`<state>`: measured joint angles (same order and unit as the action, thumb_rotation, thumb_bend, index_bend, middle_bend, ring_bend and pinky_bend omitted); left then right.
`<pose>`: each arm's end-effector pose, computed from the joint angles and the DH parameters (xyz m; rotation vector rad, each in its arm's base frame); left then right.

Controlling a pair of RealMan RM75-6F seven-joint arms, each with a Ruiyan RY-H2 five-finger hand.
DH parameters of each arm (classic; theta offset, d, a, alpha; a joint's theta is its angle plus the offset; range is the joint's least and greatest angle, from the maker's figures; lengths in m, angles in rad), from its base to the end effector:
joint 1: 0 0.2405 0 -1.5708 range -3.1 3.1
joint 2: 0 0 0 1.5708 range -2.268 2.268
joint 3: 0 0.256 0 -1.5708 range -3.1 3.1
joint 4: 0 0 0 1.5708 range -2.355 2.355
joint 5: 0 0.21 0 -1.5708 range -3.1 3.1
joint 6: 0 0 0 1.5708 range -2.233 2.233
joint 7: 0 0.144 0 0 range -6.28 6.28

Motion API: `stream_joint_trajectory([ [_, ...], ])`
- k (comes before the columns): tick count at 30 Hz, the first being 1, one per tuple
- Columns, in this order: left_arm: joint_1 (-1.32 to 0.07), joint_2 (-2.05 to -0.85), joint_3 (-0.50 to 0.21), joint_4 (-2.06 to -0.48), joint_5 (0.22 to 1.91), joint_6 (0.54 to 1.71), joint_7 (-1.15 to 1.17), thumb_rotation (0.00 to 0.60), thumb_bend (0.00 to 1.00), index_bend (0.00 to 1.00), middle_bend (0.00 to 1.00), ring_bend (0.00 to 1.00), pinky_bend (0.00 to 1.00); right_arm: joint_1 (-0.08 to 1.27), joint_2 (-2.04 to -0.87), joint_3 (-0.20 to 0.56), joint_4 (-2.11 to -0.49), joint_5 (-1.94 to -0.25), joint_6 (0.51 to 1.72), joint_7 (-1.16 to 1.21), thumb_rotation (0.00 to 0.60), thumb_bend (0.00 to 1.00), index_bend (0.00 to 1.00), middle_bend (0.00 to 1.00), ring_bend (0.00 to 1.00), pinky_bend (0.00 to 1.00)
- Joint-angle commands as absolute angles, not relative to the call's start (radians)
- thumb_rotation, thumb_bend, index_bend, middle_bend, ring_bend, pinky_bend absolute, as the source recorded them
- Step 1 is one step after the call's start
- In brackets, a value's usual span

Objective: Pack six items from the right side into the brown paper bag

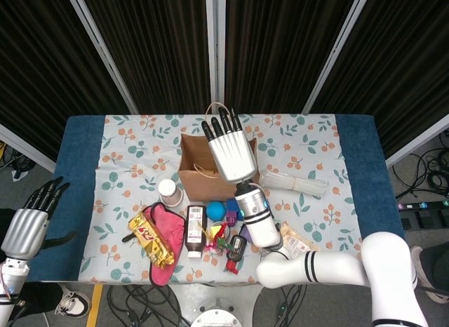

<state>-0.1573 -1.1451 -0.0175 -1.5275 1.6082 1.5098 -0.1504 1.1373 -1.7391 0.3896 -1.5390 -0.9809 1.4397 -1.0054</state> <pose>-0.2991 0.1967 0.1510 -1.4928 -0.8957 -1.0745 0.0472 -0.3638 0.0213 1.5357 -0.3000 1.1336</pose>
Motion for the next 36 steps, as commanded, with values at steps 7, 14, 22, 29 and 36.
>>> stream_joint_trajectory([
  [7, -0.161, -1.146, -0.012, -1.556, 1.621, 1.505, -0.118, 0.600, 0.02, 0.10, 0.13, 0.03, 0.15, 1.005, -1.502, 0.444, -1.896, -1.076, 1.581, -1.033, 0.600, 0.05, 0.28, 0.31, 0.13, 0.01],
  [14, -0.158, -1.151, -0.003, -1.564, 1.632, 1.506, -0.107, 0.600, 0.02, 0.10, 0.13, 0.03, 0.15, 0.664, -1.190, 0.294, -2.230, -0.956, 1.668, -0.902, 0.600, 0.00, 0.28, 0.30, 0.14, 0.01],
  [22, -0.158, -1.160, 0.005, -1.573, 1.643, 1.503, -0.091, 0.600, 0.02, 0.10, 0.13, 0.03, 0.15, 0.366, -1.033, -0.026, -2.210, -1.133, 1.522, -0.466, 0.600, 0.00, 0.27, 0.31, 0.14, 0.01],
  [29, -0.143, -1.158, 0.020, -1.586, 1.654, 1.516, -0.074, 0.600, 0.02, 0.10, 0.13, 0.03, 0.15, 0.299, -1.077, -0.159, -2.092, -1.264, 1.397, -0.396, 0.600, 0.00, 0.20, 0.27, 0.11, 0.01],
  [36, -0.134, -1.156, 0.023, -1.586, 1.654, 1.525, -0.070, 0.600, 0.02, 0.10, 0.13, 0.03, 0.15, 0.360, -1.087, -0.195, -2.074, -1.256, 1.209, -0.516, 0.600, 0.00, 0.07, 0.13, 0.01, 0.00],
])
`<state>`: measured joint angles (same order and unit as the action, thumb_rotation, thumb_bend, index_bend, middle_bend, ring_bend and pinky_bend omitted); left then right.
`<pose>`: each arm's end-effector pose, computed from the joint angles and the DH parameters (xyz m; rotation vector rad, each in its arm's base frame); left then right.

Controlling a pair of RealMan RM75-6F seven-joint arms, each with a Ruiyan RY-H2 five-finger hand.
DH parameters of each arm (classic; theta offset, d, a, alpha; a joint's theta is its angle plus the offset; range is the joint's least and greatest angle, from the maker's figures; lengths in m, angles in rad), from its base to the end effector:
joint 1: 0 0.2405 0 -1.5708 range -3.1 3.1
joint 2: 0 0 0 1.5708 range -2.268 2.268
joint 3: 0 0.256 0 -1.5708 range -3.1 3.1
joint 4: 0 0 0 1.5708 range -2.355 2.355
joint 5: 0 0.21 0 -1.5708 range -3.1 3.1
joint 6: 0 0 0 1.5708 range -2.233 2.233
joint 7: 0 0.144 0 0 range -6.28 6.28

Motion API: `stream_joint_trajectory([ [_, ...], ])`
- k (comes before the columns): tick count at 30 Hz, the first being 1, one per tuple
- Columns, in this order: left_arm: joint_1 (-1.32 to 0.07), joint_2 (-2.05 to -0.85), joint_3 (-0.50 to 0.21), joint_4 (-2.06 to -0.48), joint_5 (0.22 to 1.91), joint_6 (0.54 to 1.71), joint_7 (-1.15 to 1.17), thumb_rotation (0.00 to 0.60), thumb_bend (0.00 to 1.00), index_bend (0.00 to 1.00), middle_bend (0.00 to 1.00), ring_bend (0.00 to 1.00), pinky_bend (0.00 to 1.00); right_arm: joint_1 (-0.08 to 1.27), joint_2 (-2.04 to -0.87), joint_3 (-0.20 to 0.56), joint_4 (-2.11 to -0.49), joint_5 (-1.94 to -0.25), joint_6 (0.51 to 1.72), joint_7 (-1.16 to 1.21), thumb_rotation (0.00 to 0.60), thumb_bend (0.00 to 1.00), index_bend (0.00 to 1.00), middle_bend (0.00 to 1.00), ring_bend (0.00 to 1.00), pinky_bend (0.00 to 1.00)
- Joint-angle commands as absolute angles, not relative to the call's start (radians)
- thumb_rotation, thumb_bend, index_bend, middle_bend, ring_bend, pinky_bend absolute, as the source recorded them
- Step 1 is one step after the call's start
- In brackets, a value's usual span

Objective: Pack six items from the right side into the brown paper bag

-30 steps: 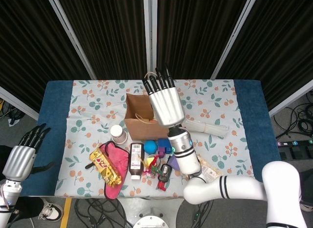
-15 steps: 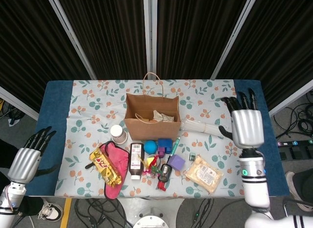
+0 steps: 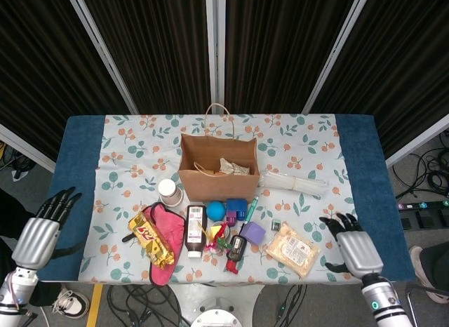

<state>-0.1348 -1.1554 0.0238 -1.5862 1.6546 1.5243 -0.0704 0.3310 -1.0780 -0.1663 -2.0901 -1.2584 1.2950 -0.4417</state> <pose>-0.2875 0.1784 0.1365 -1.5408 -0.9010 -1.0599 -0.2261 -0.1736 0.0950 1.7107 -1.1367 0.6550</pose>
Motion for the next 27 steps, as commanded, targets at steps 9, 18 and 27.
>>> stream_joint_trajectory([
  [9, -0.132, -1.164, 0.021, -1.572, 1.649, 1.522, -0.068, 0.600, 0.02, 0.10, 0.13, 0.03, 0.15, 0.380, -1.200, -0.183, -2.037, -1.221, 1.148, -0.674, 0.600, 0.00, 0.03, 0.07, 0.00, 0.00],
  [18, -0.131, -1.164, 0.018, -1.555, 1.641, 1.520, -0.081, 0.600, 0.02, 0.10, 0.13, 0.03, 0.15, 0.401, -1.289, -0.150, -1.990, -1.131, 1.114, -0.751, 0.600, 0.00, 0.00, 0.00, 0.00, 0.00],
  [27, -0.127, -1.164, 0.016, -1.538, 1.634, 1.522, -0.096, 0.600, 0.02, 0.10, 0.13, 0.03, 0.15, 0.398, -1.330, -0.141, -1.964, -1.091, 1.129, -0.772, 0.600, 0.00, 0.00, 0.00, 0.00, 0.00],
])
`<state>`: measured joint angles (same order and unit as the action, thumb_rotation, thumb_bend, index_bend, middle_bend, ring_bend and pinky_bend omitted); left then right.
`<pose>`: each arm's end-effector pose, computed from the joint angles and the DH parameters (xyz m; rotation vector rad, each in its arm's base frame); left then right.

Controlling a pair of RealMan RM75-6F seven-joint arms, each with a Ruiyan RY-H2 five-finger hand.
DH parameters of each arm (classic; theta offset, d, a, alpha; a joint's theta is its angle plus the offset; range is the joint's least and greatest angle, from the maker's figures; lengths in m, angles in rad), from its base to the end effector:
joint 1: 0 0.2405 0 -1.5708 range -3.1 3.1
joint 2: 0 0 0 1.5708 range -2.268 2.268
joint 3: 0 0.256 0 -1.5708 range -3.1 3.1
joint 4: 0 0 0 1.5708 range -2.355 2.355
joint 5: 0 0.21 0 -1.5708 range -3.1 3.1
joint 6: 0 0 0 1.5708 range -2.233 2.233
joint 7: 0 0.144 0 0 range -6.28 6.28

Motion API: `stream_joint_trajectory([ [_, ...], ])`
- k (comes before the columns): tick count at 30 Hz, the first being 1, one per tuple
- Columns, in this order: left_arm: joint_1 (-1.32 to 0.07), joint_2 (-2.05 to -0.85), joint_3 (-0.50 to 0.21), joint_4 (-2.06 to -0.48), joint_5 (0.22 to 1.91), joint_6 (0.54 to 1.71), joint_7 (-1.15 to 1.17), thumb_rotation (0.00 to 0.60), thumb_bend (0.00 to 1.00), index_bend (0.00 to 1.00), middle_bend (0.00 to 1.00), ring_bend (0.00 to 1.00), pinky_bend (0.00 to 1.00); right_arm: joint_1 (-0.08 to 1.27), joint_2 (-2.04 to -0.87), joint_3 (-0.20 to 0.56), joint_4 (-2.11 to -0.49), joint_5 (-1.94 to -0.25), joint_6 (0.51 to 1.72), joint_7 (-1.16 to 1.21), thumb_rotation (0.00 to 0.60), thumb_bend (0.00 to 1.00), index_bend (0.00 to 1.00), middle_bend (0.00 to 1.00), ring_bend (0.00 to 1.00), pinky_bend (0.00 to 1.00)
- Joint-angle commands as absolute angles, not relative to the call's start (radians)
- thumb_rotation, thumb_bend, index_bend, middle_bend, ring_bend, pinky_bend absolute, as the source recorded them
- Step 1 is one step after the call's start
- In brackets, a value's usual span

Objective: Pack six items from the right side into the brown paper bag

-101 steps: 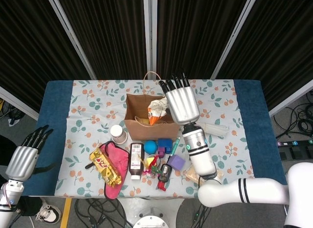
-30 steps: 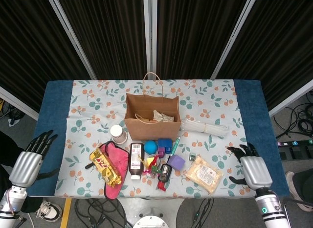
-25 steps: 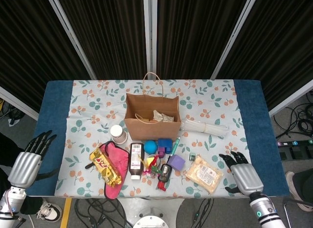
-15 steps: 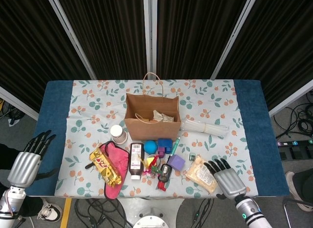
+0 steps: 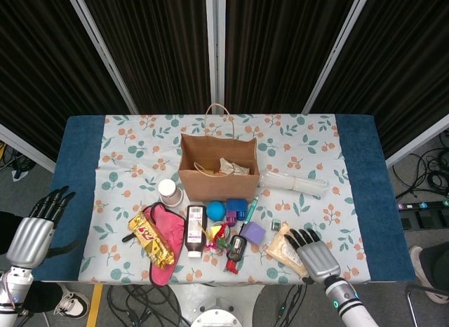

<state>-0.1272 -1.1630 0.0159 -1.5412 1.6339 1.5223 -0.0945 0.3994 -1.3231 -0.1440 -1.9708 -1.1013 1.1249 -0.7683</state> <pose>-0.2992 0.1795 0.1396 -1.5187 -0.9007 -1.0356 -0.2179 -0.1738 0.0120 1.9913 -1.0367 0.4495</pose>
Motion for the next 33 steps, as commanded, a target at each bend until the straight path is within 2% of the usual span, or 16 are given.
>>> stream_joint_trajectory([
  [1, -0.127, -1.165, 0.016, -1.536, 1.634, 1.522, -0.097, 0.600, 0.02, 0.10, 0.13, 0.03, 0.15, 0.399, -1.333, -0.139, -1.961, -1.086, 1.129, -0.773, 0.600, 0.00, 0.00, 0.00, 0.00, 0.00],
  [20, -0.124, -1.172, 0.011, -1.505, 1.625, 1.524, -0.118, 0.600, 0.02, 0.10, 0.13, 0.03, 0.15, 0.425, -1.398, -0.115, -1.895, -1.024, 1.150, -0.833, 0.600, 0.00, 0.00, 0.00, 0.00, 0.00],
  [27, -0.122, -1.170, 0.006, -1.500, 1.616, 1.525, -0.118, 0.600, 0.02, 0.10, 0.13, 0.03, 0.15, 0.451, -1.409, -0.082, -1.857, -0.963, 1.124, -0.827, 0.600, 0.00, 0.00, 0.01, 0.00, 0.00],
  [33, -0.127, -1.173, 0.005, -1.498, 1.620, 1.522, -0.115, 0.600, 0.02, 0.10, 0.13, 0.03, 0.15, 0.466, -1.421, -0.053, -1.849, -0.985, 1.140, -0.810, 0.600, 0.00, 0.00, 0.01, 0.00, 0.00],
])
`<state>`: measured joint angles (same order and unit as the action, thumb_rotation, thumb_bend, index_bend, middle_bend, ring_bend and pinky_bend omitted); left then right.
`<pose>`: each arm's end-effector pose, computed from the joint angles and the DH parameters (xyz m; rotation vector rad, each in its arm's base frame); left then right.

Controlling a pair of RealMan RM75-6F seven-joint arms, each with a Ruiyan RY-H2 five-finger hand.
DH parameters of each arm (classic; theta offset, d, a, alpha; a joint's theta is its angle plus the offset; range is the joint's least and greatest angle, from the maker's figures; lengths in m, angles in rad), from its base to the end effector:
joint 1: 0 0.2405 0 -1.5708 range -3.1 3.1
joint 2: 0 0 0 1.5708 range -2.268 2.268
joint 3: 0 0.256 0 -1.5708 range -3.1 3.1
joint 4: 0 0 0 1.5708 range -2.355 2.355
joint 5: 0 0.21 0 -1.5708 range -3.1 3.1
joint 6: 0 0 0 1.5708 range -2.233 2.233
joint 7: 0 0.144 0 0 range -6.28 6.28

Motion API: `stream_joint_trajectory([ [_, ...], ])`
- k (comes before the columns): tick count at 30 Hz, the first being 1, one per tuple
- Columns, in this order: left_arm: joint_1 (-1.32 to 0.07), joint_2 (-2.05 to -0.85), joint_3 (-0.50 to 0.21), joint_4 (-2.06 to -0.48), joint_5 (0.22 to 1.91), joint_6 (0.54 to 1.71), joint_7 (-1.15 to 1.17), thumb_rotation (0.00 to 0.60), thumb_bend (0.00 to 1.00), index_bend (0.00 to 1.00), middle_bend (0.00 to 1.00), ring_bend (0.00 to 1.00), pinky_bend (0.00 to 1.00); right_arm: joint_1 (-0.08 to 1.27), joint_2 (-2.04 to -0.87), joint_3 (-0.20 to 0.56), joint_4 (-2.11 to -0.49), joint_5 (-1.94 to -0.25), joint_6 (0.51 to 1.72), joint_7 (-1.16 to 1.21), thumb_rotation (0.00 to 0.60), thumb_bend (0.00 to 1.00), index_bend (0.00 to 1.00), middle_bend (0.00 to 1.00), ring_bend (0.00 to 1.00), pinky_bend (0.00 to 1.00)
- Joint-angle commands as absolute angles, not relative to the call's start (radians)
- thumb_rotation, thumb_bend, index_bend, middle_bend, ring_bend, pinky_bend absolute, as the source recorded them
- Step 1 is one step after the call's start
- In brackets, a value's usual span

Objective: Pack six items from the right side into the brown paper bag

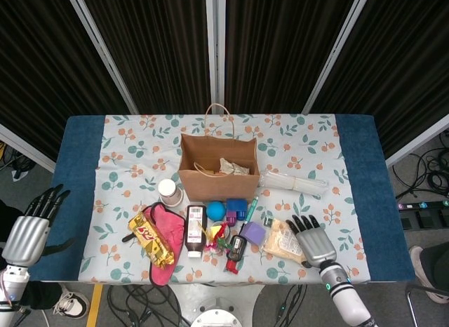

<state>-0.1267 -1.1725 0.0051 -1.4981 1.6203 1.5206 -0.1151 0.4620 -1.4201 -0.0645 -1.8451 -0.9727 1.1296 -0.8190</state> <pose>-0.3078 0.1829 0.1423 -1.5044 -0.8900 -1.0231 -0.2228 -0.2107 -0.0058 1.9270 -0.9809 0.4187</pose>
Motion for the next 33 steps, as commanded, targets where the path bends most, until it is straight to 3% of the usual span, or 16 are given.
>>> stream_joint_trajectory([
  [1, -0.126, -1.173, 0.004, -1.499, 1.620, 1.523, -0.116, 0.600, 0.02, 0.10, 0.13, 0.03, 0.15, 0.467, -1.419, -0.049, -1.854, -0.988, 1.146, -0.809, 0.600, 0.00, 0.00, 0.02, 0.00, 0.00],
  [10, -0.121, -1.166, 0.005, -1.511, 1.626, 1.534, -0.123, 0.600, 0.02, 0.10, 0.13, 0.03, 0.15, 0.431, -1.362, -0.100, -1.983, -1.079, 1.210, -0.793, 0.600, 0.00, 0.00, 0.02, 0.00, 0.00],
  [15, -0.124, -1.165, 0.004, -1.508, 1.628, 1.533, -0.130, 0.600, 0.02, 0.10, 0.13, 0.03, 0.15, 0.406, -1.392, -0.134, -1.976, -1.125, 1.217, -0.780, 0.600, 0.00, 0.00, 0.02, 0.00, 0.00],
  [24, -0.118, -1.167, 0.004, -1.495, 1.631, 1.544, -0.149, 0.600, 0.02, 0.10, 0.13, 0.03, 0.15, 0.391, -1.523, -0.089, -1.830, -1.120, 1.238, -0.777, 0.600, 0.00, 0.00, 0.02, 0.00, 0.00],
  [33, -0.111, -1.168, 0.008, -1.483, 1.635, 1.555, -0.162, 0.600, 0.02, 0.10, 0.13, 0.03, 0.15, 0.387, -1.552, -0.047, -1.763, -1.071, 1.225, -0.741, 0.600, 0.00, 0.00, 0.02, 0.00, 0.00],
])
